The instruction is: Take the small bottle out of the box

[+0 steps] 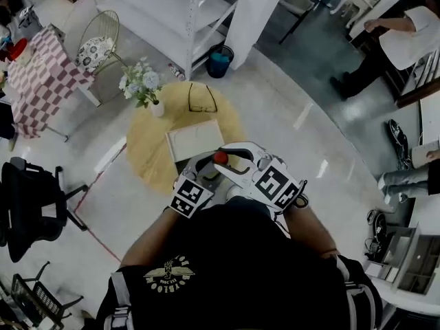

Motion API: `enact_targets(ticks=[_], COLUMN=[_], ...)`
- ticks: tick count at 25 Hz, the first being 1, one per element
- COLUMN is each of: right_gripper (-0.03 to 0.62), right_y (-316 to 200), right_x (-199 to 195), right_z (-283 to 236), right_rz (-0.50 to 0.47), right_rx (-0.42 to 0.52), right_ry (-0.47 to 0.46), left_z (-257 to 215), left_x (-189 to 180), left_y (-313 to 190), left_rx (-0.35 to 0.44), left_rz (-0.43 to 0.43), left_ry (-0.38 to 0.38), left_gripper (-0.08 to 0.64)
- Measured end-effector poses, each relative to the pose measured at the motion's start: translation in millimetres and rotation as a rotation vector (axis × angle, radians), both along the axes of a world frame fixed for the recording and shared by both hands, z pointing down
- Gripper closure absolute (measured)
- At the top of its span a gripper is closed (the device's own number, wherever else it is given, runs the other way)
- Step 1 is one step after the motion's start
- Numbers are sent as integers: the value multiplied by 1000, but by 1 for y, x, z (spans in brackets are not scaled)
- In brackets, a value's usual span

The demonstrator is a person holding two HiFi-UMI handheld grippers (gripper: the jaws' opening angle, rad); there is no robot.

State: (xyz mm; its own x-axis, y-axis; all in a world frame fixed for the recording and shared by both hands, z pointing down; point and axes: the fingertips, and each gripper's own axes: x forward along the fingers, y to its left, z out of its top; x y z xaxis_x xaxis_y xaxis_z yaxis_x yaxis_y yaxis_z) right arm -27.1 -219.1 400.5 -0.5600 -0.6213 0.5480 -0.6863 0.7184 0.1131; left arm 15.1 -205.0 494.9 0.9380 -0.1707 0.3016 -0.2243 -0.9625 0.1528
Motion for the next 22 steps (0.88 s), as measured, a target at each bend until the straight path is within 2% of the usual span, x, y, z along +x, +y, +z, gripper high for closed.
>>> enact_targets(ticks=[6, 12, 18, 22], right_gripper=[448, 396, 354, 354], right_y=[1, 3, 3, 6], right_x=[11, 37, 72, 73], right_z=[-21, -44, -53, -48], right_rz=[-31, -114, -191, -289], right_rx=[141, 197, 173, 175], right_ry=[-118, -271, -407, -401], left_z=[-19, -35, -41, -42], left_x=[8, 32, 60, 64], left_y=[-1, -1, -5, -3], left_rx=[-17, -31, -44, -65], left_rz=[-41, -111, -218, -307], left_ry=[3, 18, 30, 54], left_gripper=[560, 560, 560, 560])
